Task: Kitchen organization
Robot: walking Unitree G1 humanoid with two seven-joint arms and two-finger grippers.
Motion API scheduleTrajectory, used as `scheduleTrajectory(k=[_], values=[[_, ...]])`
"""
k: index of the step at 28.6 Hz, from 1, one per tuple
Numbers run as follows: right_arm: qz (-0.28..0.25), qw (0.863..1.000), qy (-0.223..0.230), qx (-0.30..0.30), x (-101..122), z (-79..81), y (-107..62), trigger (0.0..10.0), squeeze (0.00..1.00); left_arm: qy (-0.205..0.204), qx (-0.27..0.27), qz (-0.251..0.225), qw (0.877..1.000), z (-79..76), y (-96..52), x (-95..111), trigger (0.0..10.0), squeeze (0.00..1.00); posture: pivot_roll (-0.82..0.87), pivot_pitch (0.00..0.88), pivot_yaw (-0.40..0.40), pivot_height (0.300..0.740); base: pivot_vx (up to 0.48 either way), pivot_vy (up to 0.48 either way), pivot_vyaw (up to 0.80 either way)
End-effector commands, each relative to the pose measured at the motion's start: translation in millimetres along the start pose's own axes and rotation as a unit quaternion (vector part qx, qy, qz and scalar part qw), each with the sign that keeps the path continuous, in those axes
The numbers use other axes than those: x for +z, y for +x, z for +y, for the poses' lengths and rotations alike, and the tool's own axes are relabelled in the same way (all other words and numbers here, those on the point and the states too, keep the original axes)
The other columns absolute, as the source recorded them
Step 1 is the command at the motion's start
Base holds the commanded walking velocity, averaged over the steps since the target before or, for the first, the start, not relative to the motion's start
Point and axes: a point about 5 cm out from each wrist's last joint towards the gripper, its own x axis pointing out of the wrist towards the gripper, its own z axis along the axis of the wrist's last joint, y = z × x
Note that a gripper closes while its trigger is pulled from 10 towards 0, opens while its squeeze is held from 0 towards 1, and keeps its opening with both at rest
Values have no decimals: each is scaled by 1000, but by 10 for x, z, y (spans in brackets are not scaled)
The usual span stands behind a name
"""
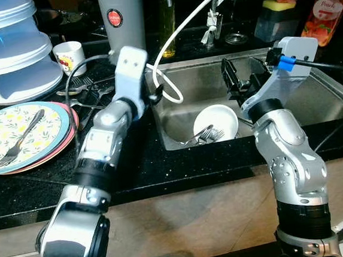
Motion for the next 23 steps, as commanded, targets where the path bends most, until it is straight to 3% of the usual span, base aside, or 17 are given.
scheduleTrajectory(k=[1,4,7,8,19,20,23], values=[[14,1000,0,0,-50,-16,-17,10000,0,-15,20,4,1000,90,-5,-13,10000,0,-17,56,-8,740,0,0,0],[7,1000,-2,3,-21,-16,-7,10000,0,-53,42,25,997,121,86,-58,10000,0,-20,40,-5,740,0,0,0],[4,1000,1,1,-16,-26,17,10000,0,-54,53,34,997,142,135,-51,10000,4,-11,30,-6,740,0,0,0],[3,1000,2,0,-9,-26,30,10000,0,-59,51,35,996,142,153,-33,10000,1000,-10,33,4,740,0,0,0],[0,1000,12,-3,-25,-12,5,10000,0,-92,68,79,990,192,204,-119,10000,1000,-1,36,18,740,0,0,0],[0,1000,11,-2,-24,-9,5,10000,0,-90,73,85,990,206,201,-146,10000,0,-3,40,17,740,0,0,0],[-1,1000,10,-2,-11,-19,7,10000,0,-79,80,101,989,232,195,-201,10000,0,-6,40,19,740,0,0,0]])
